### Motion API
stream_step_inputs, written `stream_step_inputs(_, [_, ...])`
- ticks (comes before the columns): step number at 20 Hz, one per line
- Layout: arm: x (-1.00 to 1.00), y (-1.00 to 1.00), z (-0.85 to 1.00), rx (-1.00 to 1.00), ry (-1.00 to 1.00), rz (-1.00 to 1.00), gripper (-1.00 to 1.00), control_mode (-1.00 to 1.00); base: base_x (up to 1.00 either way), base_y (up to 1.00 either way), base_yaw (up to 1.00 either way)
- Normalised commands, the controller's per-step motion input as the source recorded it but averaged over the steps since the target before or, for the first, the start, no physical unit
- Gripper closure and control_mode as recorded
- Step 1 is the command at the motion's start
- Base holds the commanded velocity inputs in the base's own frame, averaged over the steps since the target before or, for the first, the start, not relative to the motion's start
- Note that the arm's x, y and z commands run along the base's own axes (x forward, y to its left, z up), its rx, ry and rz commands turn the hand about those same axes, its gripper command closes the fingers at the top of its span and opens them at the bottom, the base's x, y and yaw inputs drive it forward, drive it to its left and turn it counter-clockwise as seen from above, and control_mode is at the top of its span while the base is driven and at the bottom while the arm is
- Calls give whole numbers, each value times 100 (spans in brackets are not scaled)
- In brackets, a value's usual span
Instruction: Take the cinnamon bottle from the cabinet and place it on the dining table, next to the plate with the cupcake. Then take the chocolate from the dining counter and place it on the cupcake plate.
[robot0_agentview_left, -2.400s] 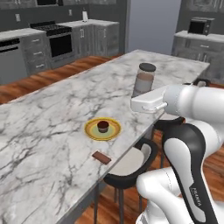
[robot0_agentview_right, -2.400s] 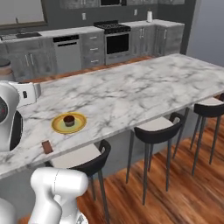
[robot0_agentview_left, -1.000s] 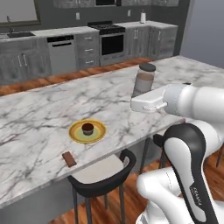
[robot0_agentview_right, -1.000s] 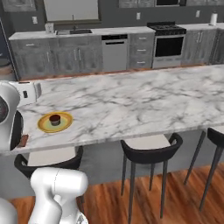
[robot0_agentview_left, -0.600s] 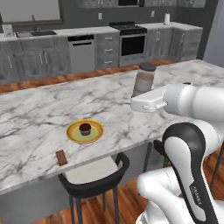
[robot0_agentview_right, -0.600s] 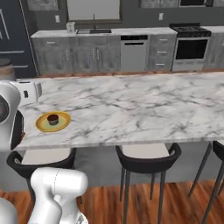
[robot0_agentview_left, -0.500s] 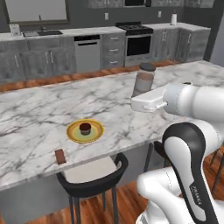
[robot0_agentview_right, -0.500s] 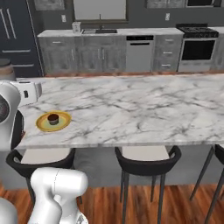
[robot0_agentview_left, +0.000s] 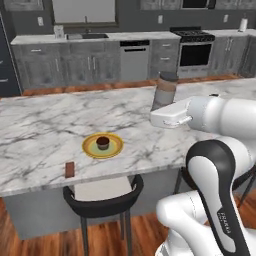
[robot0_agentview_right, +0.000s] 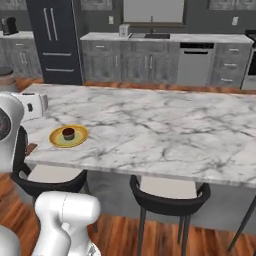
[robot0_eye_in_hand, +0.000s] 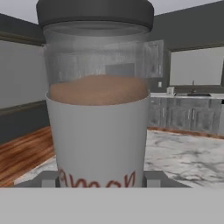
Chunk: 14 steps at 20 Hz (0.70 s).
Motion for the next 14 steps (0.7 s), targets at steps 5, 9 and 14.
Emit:
stream_step_inputs(5, [0,0,0,0,0,0,100,100,41,-35,34])
stream_step_inputs(9, [0,0,0,0,0,0,100,100,50,-32,29])
stream_step_inputs(14, [0,0,0,0,0,0,100,100,45,-35,26])
